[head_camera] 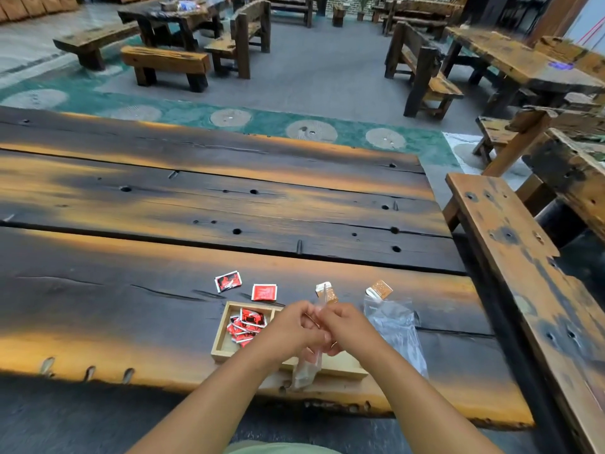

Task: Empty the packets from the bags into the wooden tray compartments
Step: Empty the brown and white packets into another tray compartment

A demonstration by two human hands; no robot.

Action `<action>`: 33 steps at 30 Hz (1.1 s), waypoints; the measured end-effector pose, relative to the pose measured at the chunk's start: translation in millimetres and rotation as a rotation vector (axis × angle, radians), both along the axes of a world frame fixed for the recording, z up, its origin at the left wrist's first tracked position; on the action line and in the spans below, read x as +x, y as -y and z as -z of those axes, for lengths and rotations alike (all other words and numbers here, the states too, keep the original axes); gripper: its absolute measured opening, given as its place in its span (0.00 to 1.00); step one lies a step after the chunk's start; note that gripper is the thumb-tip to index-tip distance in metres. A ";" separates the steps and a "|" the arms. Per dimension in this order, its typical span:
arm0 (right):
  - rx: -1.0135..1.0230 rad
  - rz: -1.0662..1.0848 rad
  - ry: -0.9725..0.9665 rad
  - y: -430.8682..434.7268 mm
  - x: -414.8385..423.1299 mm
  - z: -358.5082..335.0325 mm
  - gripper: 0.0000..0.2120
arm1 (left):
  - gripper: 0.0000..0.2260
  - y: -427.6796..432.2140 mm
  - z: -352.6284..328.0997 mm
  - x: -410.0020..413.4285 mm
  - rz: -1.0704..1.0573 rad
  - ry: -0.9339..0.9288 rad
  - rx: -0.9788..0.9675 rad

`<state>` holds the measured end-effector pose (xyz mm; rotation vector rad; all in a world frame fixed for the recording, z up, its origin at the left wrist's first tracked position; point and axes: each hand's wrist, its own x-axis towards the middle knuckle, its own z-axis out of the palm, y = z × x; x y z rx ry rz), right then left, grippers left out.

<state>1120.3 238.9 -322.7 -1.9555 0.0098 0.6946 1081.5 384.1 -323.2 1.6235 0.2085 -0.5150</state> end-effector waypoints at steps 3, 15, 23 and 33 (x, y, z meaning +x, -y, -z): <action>0.034 -0.039 -0.055 5.6 3.1 -1.0 0.11 | 0.14 -8.8 0.5 0.8 -0.055 -0.108 -0.162; -0.076 -0.247 0.043 8.6 7.1 -4.7 0.08 | 0.09 -3.9 7.9 15.2 -0.215 -0.182 -0.080; -0.113 -0.237 0.154 -2.6 1.4 -0.2 0.12 | 0.17 -7.2 6.6 19.7 -0.140 -0.117 -0.019; 0.190 -0.147 -0.055 6.6 -3.7 1.2 0.12 | 0.09 -17.9 10.2 21.1 -0.079 -0.060 -0.059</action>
